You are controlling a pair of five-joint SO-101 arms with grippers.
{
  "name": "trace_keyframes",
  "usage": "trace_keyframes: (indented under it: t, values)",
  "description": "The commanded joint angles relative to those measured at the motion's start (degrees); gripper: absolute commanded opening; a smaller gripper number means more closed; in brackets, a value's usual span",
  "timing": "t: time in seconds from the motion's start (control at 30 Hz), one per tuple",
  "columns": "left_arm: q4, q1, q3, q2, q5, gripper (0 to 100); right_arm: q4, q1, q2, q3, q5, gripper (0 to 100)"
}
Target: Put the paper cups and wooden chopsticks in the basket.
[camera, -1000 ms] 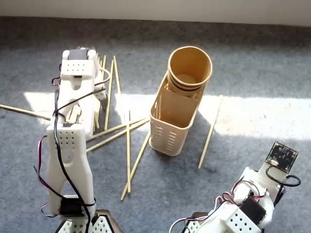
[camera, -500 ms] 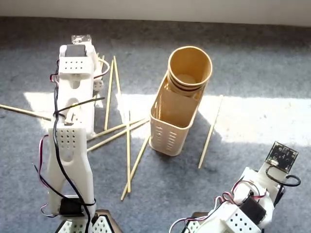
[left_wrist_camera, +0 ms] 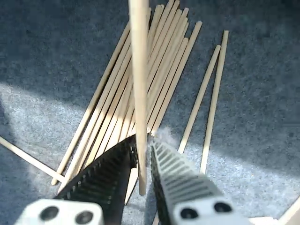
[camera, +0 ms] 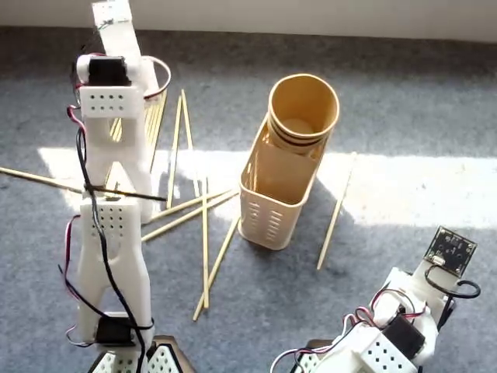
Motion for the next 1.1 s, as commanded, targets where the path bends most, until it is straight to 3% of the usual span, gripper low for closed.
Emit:
trace_keyframes:
  t: [0.0, 0.23, 0.6, 0.8, 1.07]
  values:
    - [0.4, 4.8, -6.4, -4.5, 2.5, 0, 0.2, -0.2, 0.4, 7.4, -0.4, 25.5]
    - [-5.9, 12.5, -6.5, -17.5, 10.0, 0, 0.2, -0.2, 0.4, 7.4, -0.4, 25.5]
    - [-5.6, 26.0, -6.4, -27.1, 12.0, 0, 0.2, -0.2, 0.4, 7.4, -0.4, 25.5]
    - [1.5, 37.6, -6.3, -31.6, 12.6, 0, 0.2, -0.2, 0.4, 7.4, -0.4, 25.5]
    - [1.7, 39.7, -4.7, -36.0, 12.3, 0, 0.2, -0.2, 0.4, 7.4, -0.4, 25.5]
